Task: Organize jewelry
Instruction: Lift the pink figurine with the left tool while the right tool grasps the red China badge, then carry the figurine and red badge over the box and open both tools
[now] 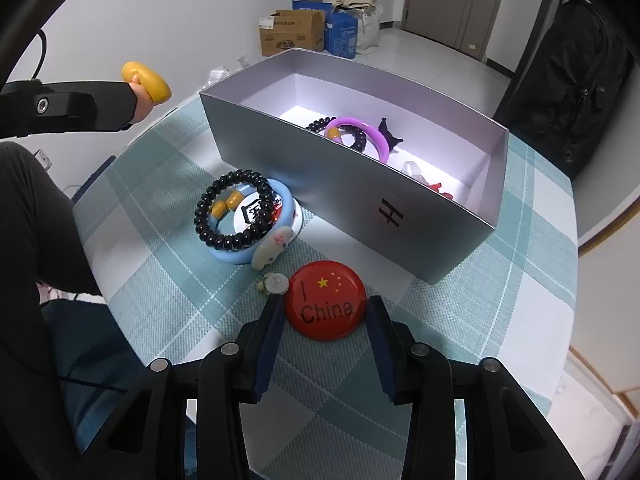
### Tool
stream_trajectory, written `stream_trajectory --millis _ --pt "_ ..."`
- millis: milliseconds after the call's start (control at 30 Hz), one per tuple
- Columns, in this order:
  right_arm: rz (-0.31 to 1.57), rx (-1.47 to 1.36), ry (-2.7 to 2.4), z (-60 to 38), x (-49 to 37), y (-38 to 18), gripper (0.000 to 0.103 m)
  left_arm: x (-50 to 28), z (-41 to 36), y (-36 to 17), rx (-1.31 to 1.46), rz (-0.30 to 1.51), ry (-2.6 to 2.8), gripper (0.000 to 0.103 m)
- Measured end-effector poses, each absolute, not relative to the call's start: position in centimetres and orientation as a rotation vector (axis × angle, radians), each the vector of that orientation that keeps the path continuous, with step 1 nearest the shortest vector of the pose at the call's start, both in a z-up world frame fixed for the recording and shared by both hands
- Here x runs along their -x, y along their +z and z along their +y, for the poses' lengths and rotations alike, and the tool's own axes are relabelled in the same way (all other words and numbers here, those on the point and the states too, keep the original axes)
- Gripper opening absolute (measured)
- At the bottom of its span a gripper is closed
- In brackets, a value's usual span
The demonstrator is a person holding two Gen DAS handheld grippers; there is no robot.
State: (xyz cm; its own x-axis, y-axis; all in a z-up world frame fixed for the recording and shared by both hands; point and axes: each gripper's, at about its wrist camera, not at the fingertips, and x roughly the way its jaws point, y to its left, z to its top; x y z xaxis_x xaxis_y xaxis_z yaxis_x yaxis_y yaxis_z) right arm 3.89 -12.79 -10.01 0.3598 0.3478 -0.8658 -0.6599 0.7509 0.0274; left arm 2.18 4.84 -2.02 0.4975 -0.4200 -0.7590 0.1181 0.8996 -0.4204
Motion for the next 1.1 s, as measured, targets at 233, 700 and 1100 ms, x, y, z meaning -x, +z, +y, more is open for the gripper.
stream_trajectory --millis 233,700,1100 --pt "1.007 0.369 0.615 -13.6 -3.8 -9.8 0.041 -2.3 4.7 -1.9 0.338 1.004 -0.326 0.018" --pt "0.984 0.091 0.601 -18.6 -4.9 -7.2 0.041 -2.7 3.6 -1.4 0.325 0.987 -0.331 0.018" --pt "0.887 -0.131 0.662 -19.1 -6.7 -4.2 0.041 -4.8 3.2 -1.1 0.309 0.978 -0.333 0.018"
